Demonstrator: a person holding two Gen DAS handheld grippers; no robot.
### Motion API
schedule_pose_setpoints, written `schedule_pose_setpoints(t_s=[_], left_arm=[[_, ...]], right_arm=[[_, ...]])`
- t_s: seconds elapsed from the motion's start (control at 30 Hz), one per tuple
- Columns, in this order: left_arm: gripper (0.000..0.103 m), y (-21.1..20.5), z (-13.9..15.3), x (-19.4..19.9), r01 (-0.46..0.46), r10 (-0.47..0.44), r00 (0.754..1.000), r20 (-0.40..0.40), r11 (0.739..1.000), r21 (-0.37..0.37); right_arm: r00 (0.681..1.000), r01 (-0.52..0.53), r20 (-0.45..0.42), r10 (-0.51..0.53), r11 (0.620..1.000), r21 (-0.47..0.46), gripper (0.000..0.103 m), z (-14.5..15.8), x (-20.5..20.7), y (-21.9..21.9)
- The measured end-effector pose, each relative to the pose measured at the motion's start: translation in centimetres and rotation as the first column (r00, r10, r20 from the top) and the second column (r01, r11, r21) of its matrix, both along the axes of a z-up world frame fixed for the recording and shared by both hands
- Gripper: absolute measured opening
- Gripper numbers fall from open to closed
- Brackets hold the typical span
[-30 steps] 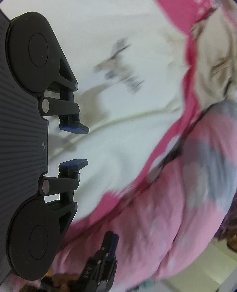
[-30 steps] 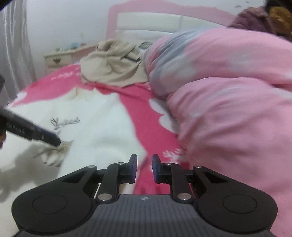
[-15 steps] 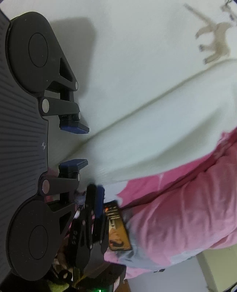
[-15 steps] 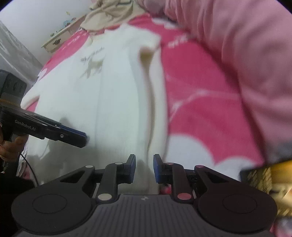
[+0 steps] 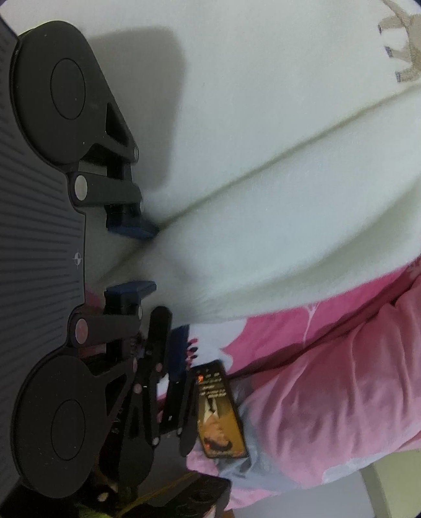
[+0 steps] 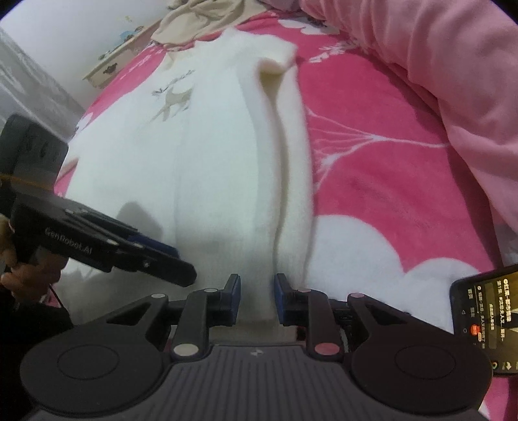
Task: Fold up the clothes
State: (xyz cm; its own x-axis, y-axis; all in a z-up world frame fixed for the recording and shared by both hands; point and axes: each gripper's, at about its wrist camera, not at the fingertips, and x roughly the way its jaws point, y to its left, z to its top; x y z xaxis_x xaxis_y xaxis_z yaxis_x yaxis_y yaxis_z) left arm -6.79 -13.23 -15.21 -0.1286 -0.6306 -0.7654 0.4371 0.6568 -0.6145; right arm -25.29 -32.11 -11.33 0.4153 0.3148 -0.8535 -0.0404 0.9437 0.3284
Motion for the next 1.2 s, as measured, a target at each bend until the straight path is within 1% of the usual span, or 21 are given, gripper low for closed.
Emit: schedule_pose_setpoints(t_s=[0.03, 0.07, 0.1, 0.17, 0.23, 0.33, 0.4, 0.43, 0.53, 0.6, 0.67, 0.73, 0.8, 0.9, 0.97, 1.03, 1.07, 1.1, 1.13, 1.17, 1.2], left_arm=[[0.009, 0.1, -0.1, 0.0, -0.014, 0.014, 1.0, 0.006, 1.0, 0.008], [0.008, 0.2, -0.3, 0.0, -0.028, 0.028, 1.0, -0.003, 1.0, 0.007], [0.004, 0.4, -0.4, 0.2, -0.043, 0.043, 0.999, -0.027, 0.999, 0.001], [0.003, 1.0, -0.2, 0.7, -0.073, 0.072, 0.995, -0.076, 0.997, -0.022], [0.002, 1.9, 0.6, 1.1, -0.091, 0.085, 0.99, -0.109, 0.994, -0.06], [0.002, 3.2, 1.8, 1.2, -0.08, 0.071, 0.992, -0.103, 0.993, -0.083], [0.002, 4.1, 2.6, 1.2, -0.072, 0.062, 0.993, -0.098, 0.993, -0.098], [0.002, 4.4, 2.3, 1.1, -0.069, 0.06, 0.993, -0.102, 0.994, -0.09], [0.002, 4.6, 1.2, 0.6, -0.067, 0.059, 0.991, -0.118, 0.996, -0.058], [0.002, 4.5, 1.1, 0.4, -0.062, 0.055, 0.992, -0.11, 0.996, -0.066], [0.002, 4.5, 1.6, 0.3, -0.049, 0.041, 0.995, -0.089, 0.995, -0.084], [0.002, 4.4, 1.5, 0.3, -0.032, 0.027, 0.997, -0.075, 0.997, -0.073], [0.002, 4.1, 1.4, 0.1, -0.023, 0.018, 0.997, -0.07, 0.998, -0.061], [0.002, 3.8, 2.0, -0.2, -0.005, 0.001, 0.999, -0.046, 0.997, -0.072], [0.002, 3.6, 1.8, -0.4, 0.009, -0.011, 0.999, -0.033, 0.998, -0.067], [0.002, 3.3, 1.2, -0.7, 0.025, -0.026, 1.0, -0.014, 0.999, -0.042], [0.002, 2.8, 0.8, -1.1, 0.05, -0.05, 0.998, 0.025, 0.999, -0.013], [0.003, 2.3, 0.4, -1.6, 0.085, -0.089, 0.993, 0.077, 0.995, 0.051], [0.004, 2.1, 0.0, -1.9, 0.106, -0.115, 0.988, 0.105, 0.991, 0.088], [0.004, 2.3, 0.1, -2.0, 0.108, -0.117, 0.987, 0.109, 0.991, 0.082], [0.005, 2.6, 0.5, -2.0, 0.117, -0.125, 0.986, 0.108, 0.99, 0.08]], right_arm=[[1.0, -0.003, 0.004, 0.003, 1.0, -0.009, 0.024, -0.1, 0.0, 0.1], [1.0, 0.0, 0.007, 0.0, 1.0, -0.017, 0.019, -0.2, 0.0, 0.1], [1.0, 0.005, 0.008, -0.004, 1.0, -0.022, 0.014, -0.2, 0.0, 0.1], [1.0, 0.008, 0.012, -0.007, 1.0, -0.014, 0.008, 0.4, 0.0, 0.1], [1.0, -0.009, 0.023, 0.009, 1.0, 0.003, 0.008, 1.4, -0.1, 0.2], [0.998, -0.045, 0.049, 0.042, 0.998, 0.049, 0.008, 3.2, -0.4, 0.5], [0.997, -0.06, 0.054, 0.056, 0.994, 0.09, 0.008, 3.7, -0.5, 0.6], [0.997, -0.062, 0.044, 0.057, 0.993, 0.105, 0.008, 3.6, -0.5, 0.5], [0.999, -0.008, -0.046, 0.015, 0.99, 0.144, 0.008, 1.7, 0.0, -0.1], [0.997, 0.026, -0.075, -0.014, 0.985, 0.172, 0.007, 1.3, 0.1, -0.3], [0.998, 0.01, -0.059, -0.001, 0.988, 0.157, 0.007, 1.9, 0.1, -0.2], [0.999, -0.006, -0.053, 0.013, 0.99, 0.138, 0.007, 2.2, 0.1, -0.1], [0.998, -0.001, -0.066, 0.01, 0.99, 0.139, 0.007, 2.0, 0.2, -0.3], [0.998, 0.002, -0.059, 0.006, 0.991, 0.133, 0.007, 2.6, 0.2, -0.3], [0.998, -0.02, -0.051, 0.026, 0.994, 0.107, 0.007, 2.8, 0.2, -0.1], [0.998, -0.045, -0.047, 0.048, 0.996, 0.071, 0.007, 2.6, 0.1, 0.2], [0.997, -0.063, -0.05, 0.065, 0.998, 0.028, 0.007, 2.0, 0.1, 0.6], [0.995, -0.088, -0.056, 0.086, 0.995, -0.035, 0.007, 1.2, 0.2, 1.2], [0.991, -0.118, -0.07, 0.11, 0.985, -0.124, 0.007, 0.2, 0.1, 1.9], [0.988, -0.148, -0.082, 0.134, 0.969, -0.196, 0.007, -0.5, 0.0, 2.5], [0.986, -0.161, -0.076, 0.148, 0.965, -0.209, 0.007, -0.5, -0.2, 2.6]])
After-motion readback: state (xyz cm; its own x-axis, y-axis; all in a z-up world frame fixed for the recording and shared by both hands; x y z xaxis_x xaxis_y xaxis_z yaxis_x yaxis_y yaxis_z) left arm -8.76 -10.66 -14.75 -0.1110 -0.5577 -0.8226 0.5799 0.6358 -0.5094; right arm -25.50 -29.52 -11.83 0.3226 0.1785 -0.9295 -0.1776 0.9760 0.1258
